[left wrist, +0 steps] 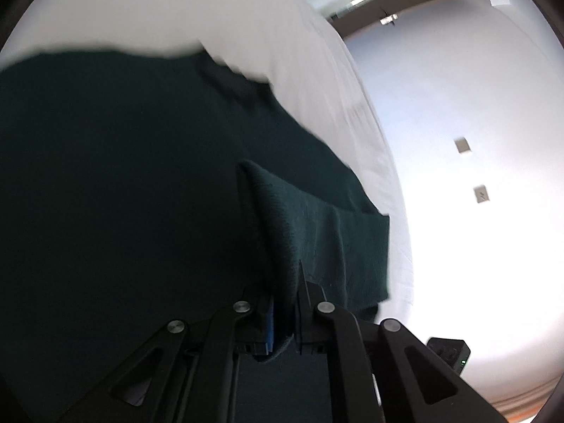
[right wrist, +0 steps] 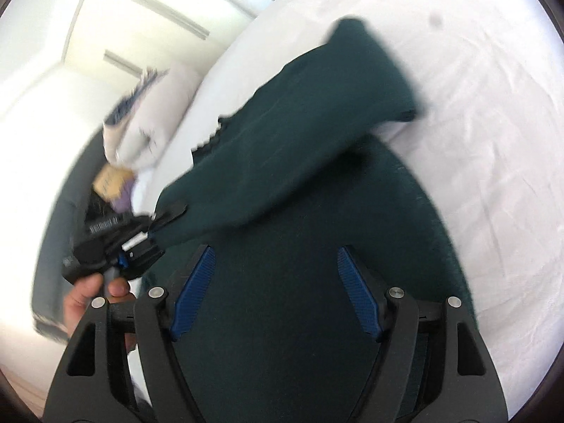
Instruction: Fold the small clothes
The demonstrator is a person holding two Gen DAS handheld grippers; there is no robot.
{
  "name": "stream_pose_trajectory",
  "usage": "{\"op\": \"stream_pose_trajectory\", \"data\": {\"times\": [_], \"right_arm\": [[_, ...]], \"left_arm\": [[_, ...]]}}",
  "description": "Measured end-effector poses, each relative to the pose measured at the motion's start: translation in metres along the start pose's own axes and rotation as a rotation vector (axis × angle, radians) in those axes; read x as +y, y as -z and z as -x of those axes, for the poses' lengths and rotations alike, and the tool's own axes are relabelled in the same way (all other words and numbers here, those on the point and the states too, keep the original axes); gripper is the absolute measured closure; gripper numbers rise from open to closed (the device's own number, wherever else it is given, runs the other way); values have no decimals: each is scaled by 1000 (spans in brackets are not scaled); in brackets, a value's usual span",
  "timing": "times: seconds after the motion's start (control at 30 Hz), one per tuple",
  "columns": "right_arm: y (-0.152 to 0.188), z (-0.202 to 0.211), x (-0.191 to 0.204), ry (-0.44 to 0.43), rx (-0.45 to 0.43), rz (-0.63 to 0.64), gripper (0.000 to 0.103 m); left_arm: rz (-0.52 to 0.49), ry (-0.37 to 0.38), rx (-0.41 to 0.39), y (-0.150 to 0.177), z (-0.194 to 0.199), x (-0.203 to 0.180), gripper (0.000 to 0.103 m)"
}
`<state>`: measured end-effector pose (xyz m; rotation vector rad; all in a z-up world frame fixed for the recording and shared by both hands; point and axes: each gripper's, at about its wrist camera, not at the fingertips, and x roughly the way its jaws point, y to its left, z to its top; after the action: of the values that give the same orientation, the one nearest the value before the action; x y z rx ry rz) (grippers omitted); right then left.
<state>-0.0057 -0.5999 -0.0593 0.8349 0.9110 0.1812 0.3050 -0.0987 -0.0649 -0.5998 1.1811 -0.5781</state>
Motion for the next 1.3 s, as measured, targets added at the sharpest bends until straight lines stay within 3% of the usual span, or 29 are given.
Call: {"op": "stream_pose_trajectory", "data": {"times": [0.17, 0.27, 0.57, 0.7, 0.9, 1.03, 1.3], "right_arm": [[-5, -4, -15, -29, -26, -67, 32], [-4, -1, -14, -25, -36, -82, 32], [-15, 2, -1, -3, -48, -99, 32], [-25, 12, 4, -43, -63, -142, 32], [-79, 6, 26, -92, -80, -135, 32], [-121, -24, 31, -123, -45, -167, 32], [-185, -89, 36, -134, 11, -177, 32]], "left_arm": [[33, -107, -75, -20, 35, 44, 95], [67, -134, -84, -23, 40, 66, 95], [57, -183, -90, -23, 41, 98, 95], [64, -171, -102, -25, 34, 98, 94], [38, -178, -101, -32, 33, 99, 92], [7, -188, -131, -34, 39, 98, 92], [-168, -193, -298, -35, 61, 71, 92]]}}
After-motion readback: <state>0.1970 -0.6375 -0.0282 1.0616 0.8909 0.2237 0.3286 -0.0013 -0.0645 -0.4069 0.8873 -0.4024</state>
